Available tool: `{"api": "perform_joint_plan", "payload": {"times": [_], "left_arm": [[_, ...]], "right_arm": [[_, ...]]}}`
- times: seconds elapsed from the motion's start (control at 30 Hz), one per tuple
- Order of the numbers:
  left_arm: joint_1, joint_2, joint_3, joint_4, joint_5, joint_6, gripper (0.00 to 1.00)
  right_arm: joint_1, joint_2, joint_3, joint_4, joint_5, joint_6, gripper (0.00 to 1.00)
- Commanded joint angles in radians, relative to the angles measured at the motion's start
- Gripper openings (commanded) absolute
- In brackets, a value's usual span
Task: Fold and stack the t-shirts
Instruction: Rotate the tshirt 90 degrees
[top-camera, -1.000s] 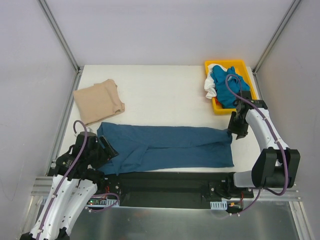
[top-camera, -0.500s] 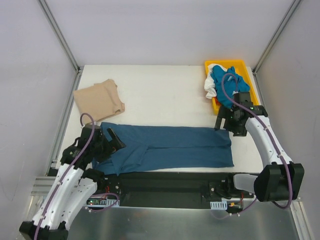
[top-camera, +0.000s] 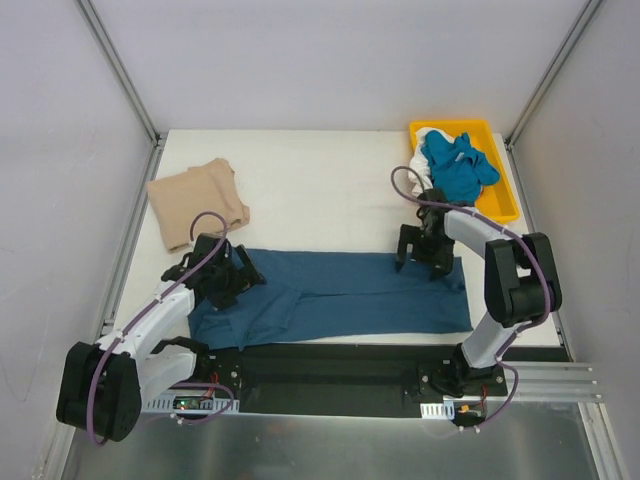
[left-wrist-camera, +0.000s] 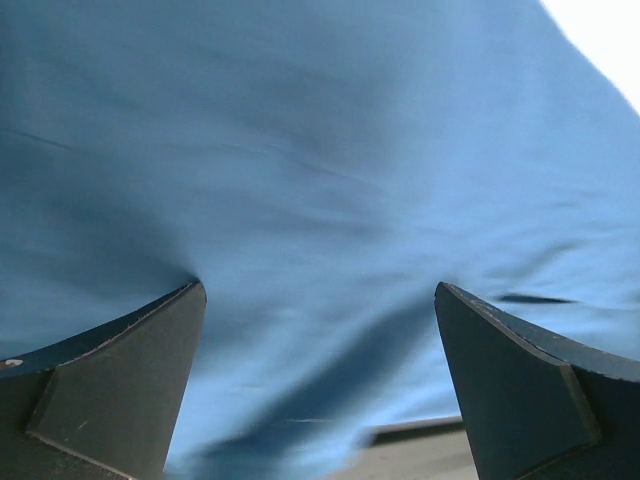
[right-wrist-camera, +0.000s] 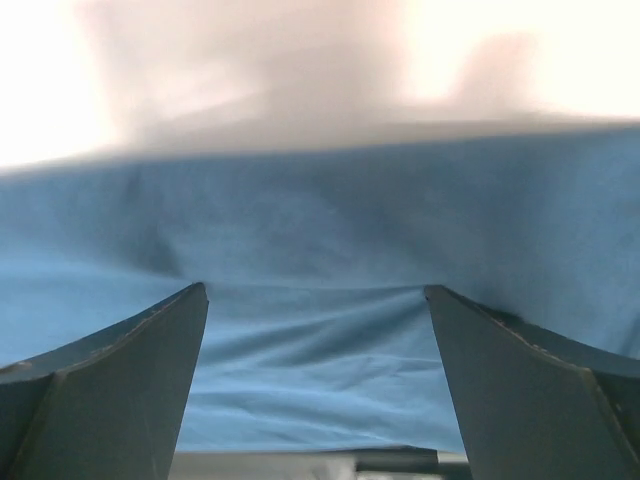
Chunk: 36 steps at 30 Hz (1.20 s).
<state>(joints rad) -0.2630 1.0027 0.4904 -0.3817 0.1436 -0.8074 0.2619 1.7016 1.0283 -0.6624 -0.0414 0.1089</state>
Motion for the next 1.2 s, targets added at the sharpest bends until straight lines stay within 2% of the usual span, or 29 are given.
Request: {"api": "perform_joint_plan", "payload": {"times": [0.0, 0.13, 0.23, 0.4, 0.47, 0.6, 0.77, 0.87, 1.0, 1.03, 1.1, 1.13, 1.17], "left_arm": [[-0.008, 0.019, -0.038, 0.061, -0.071, -0.007, 0.99], [-0.007, 0.071, -0.03, 0.099, -0.064, -0.001, 0.99], [-0.013, 0.146, -0.012, 0.162, -0.009, -0.007, 0.99], [-0.048, 0.279, 0.043, 0.207, -0.006, -0.01, 0.99], [-0.083, 0.321, 0.083, 0.233, -0.016, -0.009, 0.99], [-0.143, 0.512, 0.218, 0.247, -0.024, 0.005, 0.99], [-0.232, 0.733, 0.499, 0.247, -0.033, 0.042, 0.99], [-0.249, 0.893, 0.68, 0.245, 0.053, 0.063, 0.99], [-0.249, 1.121, 0.933, 0.204, 0.034, 0.111, 0.99], [-0.248, 1.164, 1.073, 0.164, 0.051, 0.146, 0.99], [-0.248, 1.305, 1.245, 0.11, 0.06, 0.178, 0.99], [-0.248, 1.356, 1.433, 0.074, 0.057, 0.207, 0.99], [-0.243, 1.407, 1.53, 0.013, 0.042, 0.221, 0.99]], "right_arm": [[-0.102, 0.041, 0.033, 0.089, 0.051, 0.026, 0.97], [-0.101, 0.033, 0.01, 0.118, -0.055, -0.006, 0.97], [-0.099, 0.001, -0.02, 0.11, -0.043, -0.014, 0.97], [-0.104, -0.069, -0.06, 0.093, 0.001, -0.021, 0.97], [-0.105, -0.091, -0.076, 0.08, 0.018, -0.018, 0.97], [-0.119, -0.132, -0.125, 0.07, 0.028, -0.015, 0.97], [-0.139, -0.207, -0.177, 0.058, 0.034, -0.018, 0.97], [-0.154, -0.209, -0.2, 0.043, 0.069, -0.018, 0.97], [-0.159, -0.217, -0.22, 0.049, -0.014, -0.028, 0.97], [-0.159, -0.223, -0.226, 0.049, -0.031, -0.026, 0.97], [-0.159, -0.226, -0.229, 0.049, -0.118, -0.04, 0.97], [-0.158, -0.232, -0.234, 0.049, -0.149, -0.038, 0.97], [-0.156, -0.234, -0.244, 0.049, -0.182, -0.049, 0.97]]}}
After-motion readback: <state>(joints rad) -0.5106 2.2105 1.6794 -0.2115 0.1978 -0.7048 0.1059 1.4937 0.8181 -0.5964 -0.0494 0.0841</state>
